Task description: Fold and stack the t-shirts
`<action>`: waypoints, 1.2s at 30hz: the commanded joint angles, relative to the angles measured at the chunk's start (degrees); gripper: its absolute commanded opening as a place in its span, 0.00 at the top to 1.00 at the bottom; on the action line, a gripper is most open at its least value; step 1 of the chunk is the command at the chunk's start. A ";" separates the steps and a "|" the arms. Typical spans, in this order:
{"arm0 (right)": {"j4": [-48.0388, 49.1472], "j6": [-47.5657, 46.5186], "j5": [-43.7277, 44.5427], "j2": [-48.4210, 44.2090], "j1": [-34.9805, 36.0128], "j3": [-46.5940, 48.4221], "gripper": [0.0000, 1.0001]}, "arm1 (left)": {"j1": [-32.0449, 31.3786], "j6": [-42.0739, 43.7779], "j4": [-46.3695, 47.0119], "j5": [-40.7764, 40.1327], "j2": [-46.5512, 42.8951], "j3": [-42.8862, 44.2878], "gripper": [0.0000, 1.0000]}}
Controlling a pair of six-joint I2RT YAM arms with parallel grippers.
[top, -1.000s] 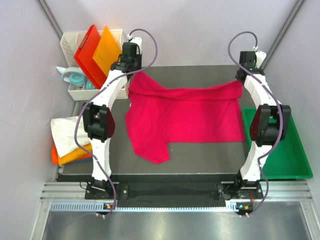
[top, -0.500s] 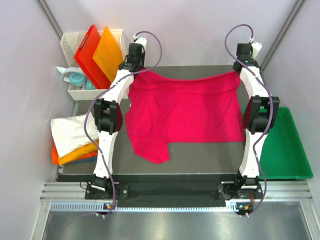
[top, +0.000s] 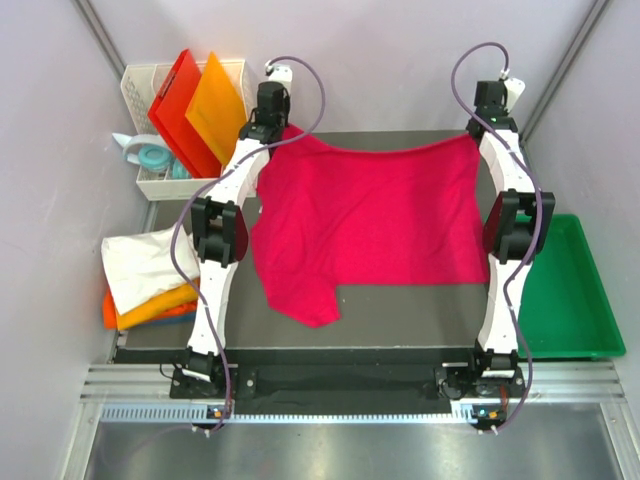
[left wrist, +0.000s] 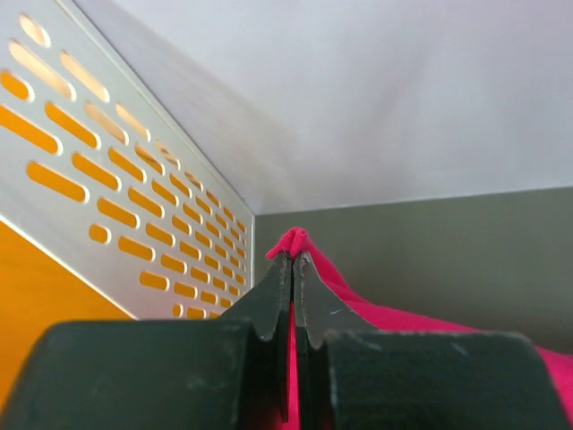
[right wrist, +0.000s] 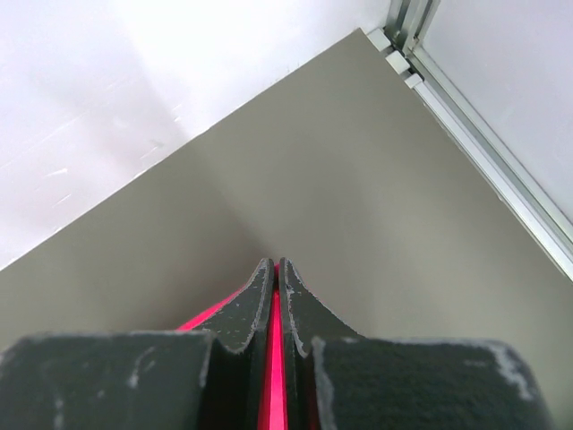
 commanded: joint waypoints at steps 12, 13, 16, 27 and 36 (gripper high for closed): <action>3.48 -0.82 0.27 1.09 -0.44 2.38 1.00 | 0.28 -0.47 6.31 -0.17 2.95 0.93 1.00; 3.56 -0.73 0.27 0.56 -0.44 1.94 1.00 | 0.20 -0.90 6.05 0.01 2.50 0.58 1.00; 3.74 -0.65 -0.08 -0.58 -0.35 0.62 1.00 | 0.28 -1.78 5.08 0.97 0.75 -0.65 1.00; 3.21 0.50 -0.70 -5.85 0.09 -6.23 1.00 | 0.11 -4.86 -0.63 4.93 -6.55 -9.95 1.00; 4.45 0.23 0.00 -12.53 0.09 -14.06 1.00 | 0.28 -4.86 -0.81 4.49 -12.88 -15.25 1.00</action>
